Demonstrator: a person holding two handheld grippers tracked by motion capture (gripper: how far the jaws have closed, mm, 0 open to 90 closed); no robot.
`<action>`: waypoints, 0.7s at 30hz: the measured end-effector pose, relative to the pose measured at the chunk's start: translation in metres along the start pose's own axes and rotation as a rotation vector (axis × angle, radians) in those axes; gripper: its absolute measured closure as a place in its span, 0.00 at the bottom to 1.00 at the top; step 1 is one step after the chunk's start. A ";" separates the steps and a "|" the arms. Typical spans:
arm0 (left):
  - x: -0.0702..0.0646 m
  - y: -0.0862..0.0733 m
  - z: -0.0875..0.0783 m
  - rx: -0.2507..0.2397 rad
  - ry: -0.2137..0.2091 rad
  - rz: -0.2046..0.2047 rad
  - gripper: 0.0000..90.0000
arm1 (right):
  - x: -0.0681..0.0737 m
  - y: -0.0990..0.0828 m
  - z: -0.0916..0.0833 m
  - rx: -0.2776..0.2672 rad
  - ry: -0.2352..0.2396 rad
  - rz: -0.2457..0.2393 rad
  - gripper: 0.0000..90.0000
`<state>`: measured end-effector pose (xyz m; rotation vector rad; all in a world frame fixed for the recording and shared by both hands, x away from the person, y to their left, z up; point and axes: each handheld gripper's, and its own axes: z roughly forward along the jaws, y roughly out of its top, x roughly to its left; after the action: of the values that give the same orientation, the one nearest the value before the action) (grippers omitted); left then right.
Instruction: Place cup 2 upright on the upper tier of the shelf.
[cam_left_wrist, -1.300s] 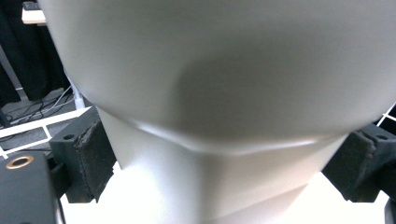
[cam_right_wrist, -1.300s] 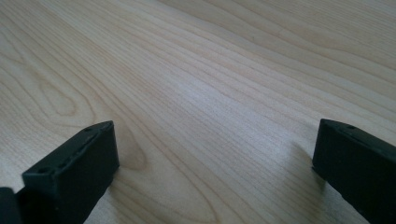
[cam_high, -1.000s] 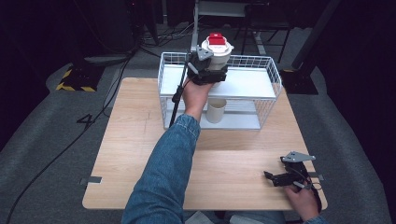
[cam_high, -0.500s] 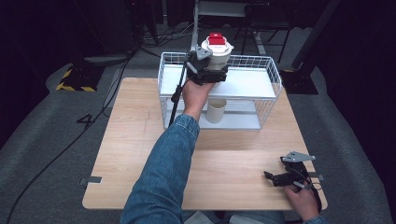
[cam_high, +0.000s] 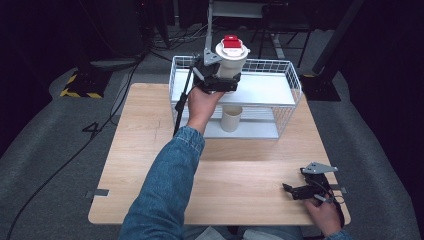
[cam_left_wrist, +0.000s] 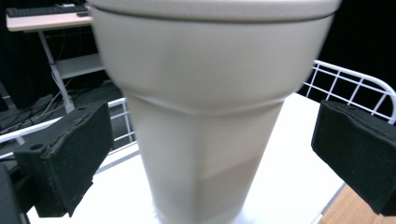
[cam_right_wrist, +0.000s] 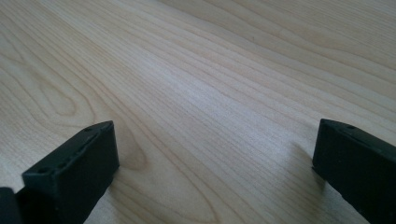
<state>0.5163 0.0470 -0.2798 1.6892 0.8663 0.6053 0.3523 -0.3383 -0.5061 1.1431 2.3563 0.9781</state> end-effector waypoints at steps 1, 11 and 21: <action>0.001 0.000 -0.004 -0.001 0.000 0.001 0.00 | 0.000 0.000 0.000 0.000 0.000 0.000 0.00; -0.002 -0.002 -0.047 -0.019 -0.006 0.016 0.00 | -0.001 0.001 0.001 -0.001 0.006 -0.002 0.00; -0.011 -0.007 -0.086 -0.041 -0.034 0.036 0.00 | -0.001 0.001 0.001 0.001 0.007 -0.006 0.00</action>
<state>0.4423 0.0895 -0.2618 1.6764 0.7964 0.6131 0.3539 -0.3382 -0.5060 1.1348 2.3644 0.9805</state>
